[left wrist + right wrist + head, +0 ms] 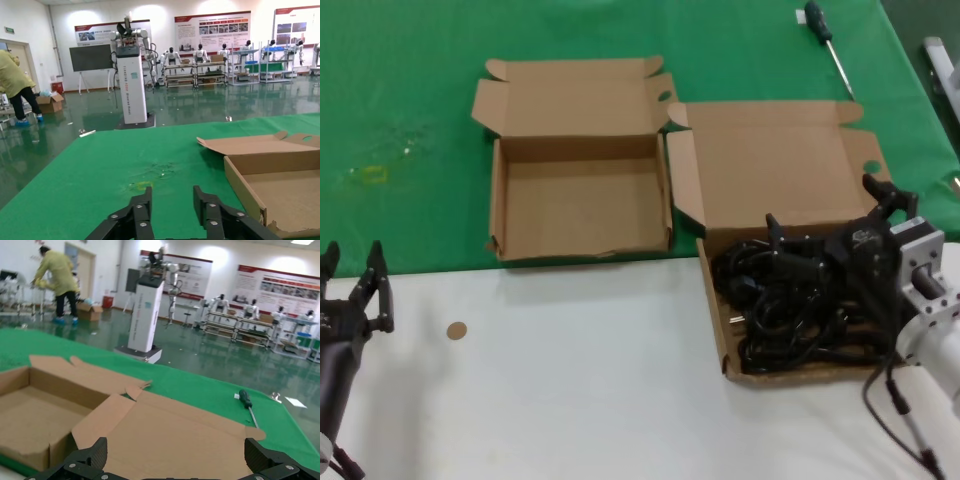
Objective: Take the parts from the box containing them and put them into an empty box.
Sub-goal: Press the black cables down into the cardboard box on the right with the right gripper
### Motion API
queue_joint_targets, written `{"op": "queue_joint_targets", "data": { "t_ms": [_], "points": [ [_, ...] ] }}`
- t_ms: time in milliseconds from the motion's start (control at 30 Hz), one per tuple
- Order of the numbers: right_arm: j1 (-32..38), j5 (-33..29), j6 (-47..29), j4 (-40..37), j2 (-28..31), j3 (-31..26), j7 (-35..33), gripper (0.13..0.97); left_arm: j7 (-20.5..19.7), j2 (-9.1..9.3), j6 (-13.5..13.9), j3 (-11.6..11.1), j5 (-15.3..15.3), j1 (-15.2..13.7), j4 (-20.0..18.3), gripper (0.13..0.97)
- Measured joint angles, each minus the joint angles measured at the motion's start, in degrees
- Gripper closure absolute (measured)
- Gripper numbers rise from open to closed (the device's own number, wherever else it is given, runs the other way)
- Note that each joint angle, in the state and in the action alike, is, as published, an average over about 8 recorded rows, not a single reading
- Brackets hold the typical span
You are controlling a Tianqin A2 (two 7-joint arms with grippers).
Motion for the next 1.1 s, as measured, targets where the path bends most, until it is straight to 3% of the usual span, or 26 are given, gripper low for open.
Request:
{"op": "queue_joint_targets", "data": {
  "t_ms": [167,467,733,1100],
  "points": [
    [1.76,0.24,-2.05,-0.82,5.03,-1.90,0.08,0.129,0.00,0.00,0.00,0.00,0.00,0.00,0.00,0.728],
    [5.10,-1.90,-13.46,-2.09,12.51,-1.22,-1.04,0.129,0.00,0.00,0.00,0.00,0.00,0.00,0.00,0.869],
    [8.38,-1.75,-27.46,-2.64,17.44,1.17,-6.80,0.129,0.00,0.00,0.00,0.00,0.00,0.00,0.00,0.938],
    [14.28,-3.48,-43.98,-4.83,23.15,1.21,-16.76,0.129,0.00,0.00,0.00,0.00,0.00,0.00,0.00,0.945]
  ]
}}
